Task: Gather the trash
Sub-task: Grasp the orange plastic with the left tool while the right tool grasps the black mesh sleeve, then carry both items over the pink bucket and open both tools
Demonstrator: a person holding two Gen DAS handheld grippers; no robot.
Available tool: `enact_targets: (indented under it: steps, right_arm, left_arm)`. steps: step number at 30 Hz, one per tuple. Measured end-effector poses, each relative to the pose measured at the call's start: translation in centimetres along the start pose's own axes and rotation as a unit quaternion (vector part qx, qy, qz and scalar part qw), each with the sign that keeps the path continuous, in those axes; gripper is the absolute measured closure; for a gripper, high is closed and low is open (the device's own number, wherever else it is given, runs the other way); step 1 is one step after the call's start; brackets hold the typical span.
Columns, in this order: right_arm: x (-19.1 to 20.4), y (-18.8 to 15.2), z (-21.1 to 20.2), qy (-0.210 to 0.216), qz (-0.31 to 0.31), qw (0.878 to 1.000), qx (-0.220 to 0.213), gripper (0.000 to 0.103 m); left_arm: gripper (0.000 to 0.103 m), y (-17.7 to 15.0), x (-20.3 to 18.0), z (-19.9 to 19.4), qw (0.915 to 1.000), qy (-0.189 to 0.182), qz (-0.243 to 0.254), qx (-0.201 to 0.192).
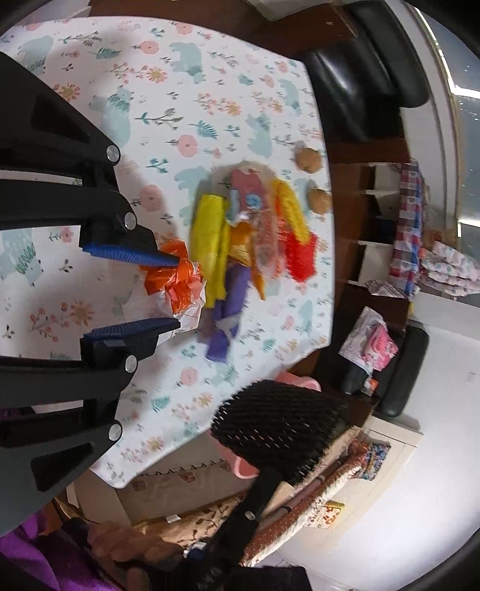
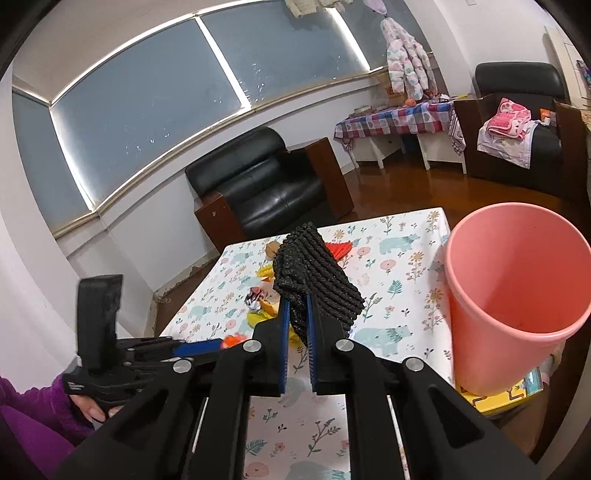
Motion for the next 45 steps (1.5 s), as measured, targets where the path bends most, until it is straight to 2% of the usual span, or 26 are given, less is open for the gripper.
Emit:
enact_targets:
  steps: [5,10,17,21,25,30,36,39,41,45]
  right_arm:
    - [-1.4,1.3,-1.1,-0.022,-0.003,0.999,-0.024,0.094]
    - [-4.6,3.1,-2.8,-0.064,0.010,0.996,-0.056,0.094]
    - [-10.9,4.6,-4.3,-0.124,0.059,0.987,-0.086,0.094]
    - [-14.2,4.4,-4.7,-0.144,0.092,0.981,-0.090,0.094]
    - [-17.1,4.0,-3.9,-0.155,0.126,0.976,-0.086,0.094]
    - [-19.4,2.9,-3.2,-0.161,0.155,0.972,-0.073,0.094]
    - [-20.8,1.7,-2.6,-0.176,0.179,0.966,-0.053,0.091]
    - [-21.1,1.3,-2.3,-0.185,0.188,0.964,-0.043,0.082]
    - [-21.1,1.2,-2.2,-0.186,0.187,0.964,-0.042,0.071]
    - [-20.3,1.3,-2.5,-0.196,0.177,0.964,-0.042,0.069]
  left_arm:
    - [0.076,2.7,-1.5,-1.0,0.9993,-0.010,0.008,-0.035]
    - [0.076,6.3,-4.9,-0.6,0.9963,-0.040,0.021,-0.073]
    - [0.076,10.1,-10.8,2.5,0.9918,-0.086,0.046,-0.082]
    - [0.076,11.6,-14.7,5.7,0.9896,-0.112,0.057,-0.069]
    - [0.075,12.1,-17.3,8.8,0.9886,-0.124,0.066,-0.054]
    - [0.075,12.0,-18.3,12.7,0.9907,-0.114,0.068,-0.027]
    - [0.073,11.6,-18.3,15.2,0.9916,-0.111,0.066,-0.010]
    - [0.068,11.6,-18.2,15.4,0.9915,-0.112,0.066,-0.008]
    - [0.058,11.6,-18.3,15.4,0.9913,-0.114,0.065,-0.009]
    - [0.058,11.8,-18.2,14.6,0.9909,-0.118,0.064,-0.017]
Point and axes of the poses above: each gripper's, at about its wrist camera, not at the fingertips, and z roughly the way its jaws point, x to its left, y to its top, the point moved 7 cm from there along z, roughly the way its jaws point, and after that the axes turned 1 degree about -x, right-handed, at the moved point
